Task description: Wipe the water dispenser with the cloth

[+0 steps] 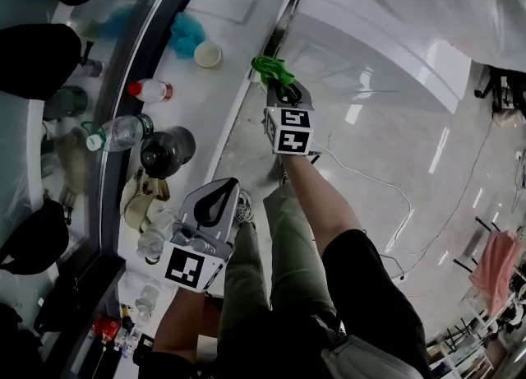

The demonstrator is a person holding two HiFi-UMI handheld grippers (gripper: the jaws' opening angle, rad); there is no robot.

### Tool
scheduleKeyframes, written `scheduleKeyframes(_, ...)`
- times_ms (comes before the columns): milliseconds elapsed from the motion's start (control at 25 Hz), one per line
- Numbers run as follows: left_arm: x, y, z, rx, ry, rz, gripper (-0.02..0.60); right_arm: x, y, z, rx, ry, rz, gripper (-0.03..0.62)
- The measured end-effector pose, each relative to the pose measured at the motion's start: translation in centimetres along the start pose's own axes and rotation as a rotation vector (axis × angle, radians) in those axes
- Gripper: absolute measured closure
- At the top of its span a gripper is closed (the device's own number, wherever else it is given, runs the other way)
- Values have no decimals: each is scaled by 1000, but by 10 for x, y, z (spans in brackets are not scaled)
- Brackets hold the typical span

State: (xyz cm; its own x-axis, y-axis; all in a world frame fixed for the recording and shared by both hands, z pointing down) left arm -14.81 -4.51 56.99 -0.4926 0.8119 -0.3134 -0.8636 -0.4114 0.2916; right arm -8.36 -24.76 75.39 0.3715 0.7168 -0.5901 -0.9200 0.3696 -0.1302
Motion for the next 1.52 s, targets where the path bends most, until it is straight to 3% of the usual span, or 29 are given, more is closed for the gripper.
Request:
scheduleKeyframes(240,4,6,4,13,4,-4,580,-6,-22,6,-9,38,64,507)
scheduleKeyframes(640,-16,-22,0,-32,27,106,580,69,-152,40,-169,65,301,507)
scheduleKeyframes(800,-25,-42,5,-35,91,161,581,99,-195,51,-217,73,385,507)
scheduleKeyframes(1000,-36,-56,-4,-52,54,189,581,125,-230,61,-302,74,467,507)
scheduleKeyframes(1320,-37,-71,-21,-90,49,213,581,163,-228,63,-347,81,457,507)
scheduleKeyframes(1520,-29,-82,-40,-104,34,224,580,211,-191,42,-370,32,339,507)
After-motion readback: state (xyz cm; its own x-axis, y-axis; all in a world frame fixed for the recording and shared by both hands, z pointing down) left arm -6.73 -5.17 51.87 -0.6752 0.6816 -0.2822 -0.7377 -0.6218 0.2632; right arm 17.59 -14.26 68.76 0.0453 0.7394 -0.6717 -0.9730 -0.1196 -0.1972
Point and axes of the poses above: the fingertips, and each gripper's own axes: x backward along the fingers, y to its left, z out of its underside, the point moved 1 cm from there along x, backward along the fingers, and after that the axes turned 4 degrees about z, right-handed, at the moved point
